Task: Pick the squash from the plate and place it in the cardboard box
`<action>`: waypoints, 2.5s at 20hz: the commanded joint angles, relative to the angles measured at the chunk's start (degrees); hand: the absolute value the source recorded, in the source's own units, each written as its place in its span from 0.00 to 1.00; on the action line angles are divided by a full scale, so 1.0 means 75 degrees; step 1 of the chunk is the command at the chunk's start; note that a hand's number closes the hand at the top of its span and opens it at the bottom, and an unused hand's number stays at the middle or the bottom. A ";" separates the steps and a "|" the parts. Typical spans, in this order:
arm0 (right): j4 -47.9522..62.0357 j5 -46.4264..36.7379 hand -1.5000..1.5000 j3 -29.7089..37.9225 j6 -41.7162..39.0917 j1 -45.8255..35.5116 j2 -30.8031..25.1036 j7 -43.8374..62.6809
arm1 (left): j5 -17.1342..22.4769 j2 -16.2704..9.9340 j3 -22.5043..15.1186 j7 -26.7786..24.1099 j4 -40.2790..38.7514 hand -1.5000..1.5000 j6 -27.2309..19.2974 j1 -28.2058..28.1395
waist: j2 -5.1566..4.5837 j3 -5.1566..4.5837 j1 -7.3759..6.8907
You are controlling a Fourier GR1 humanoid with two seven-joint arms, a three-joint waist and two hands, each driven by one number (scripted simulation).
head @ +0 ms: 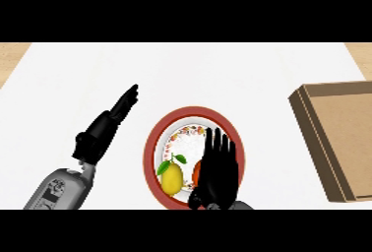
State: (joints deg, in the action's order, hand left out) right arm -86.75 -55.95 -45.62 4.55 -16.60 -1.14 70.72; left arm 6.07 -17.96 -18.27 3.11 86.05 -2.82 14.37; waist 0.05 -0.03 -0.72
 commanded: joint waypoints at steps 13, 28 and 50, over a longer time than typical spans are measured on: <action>0.1393 0.0325 0.00 0.0374 0.0387 -0.0431 0.0148 0.1194 | -0.0491 0.0515 -0.0184 0.0114 0.0176 0.50 -0.0233 -0.0185 | -0.0018 0.0004 0.0003; 0.1521 -0.0949 1.00 0.0085 0.0299 -0.0472 0.0151 0.1045 | -0.0411 0.0353 0.0309 -0.0169 -0.0069 0.50 0.0253 -0.0264 | 0.0015 -0.0001 0.0070; -0.5661 0.2824 1.00 0.1798 0.3639 0.3913 -0.9302 -0.8044 | -0.0249 0.0022 0.0857 -0.0248 0.0109 0.50 0.0140 -0.0881 | 0.0164 0.0018 0.0950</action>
State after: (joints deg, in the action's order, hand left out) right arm -122.72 -41.39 -36.73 27.07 8.60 -64.42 15.34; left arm 4.04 -17.50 -12.25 2.37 86.84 -2.06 8.71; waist 1.37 0.13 6.03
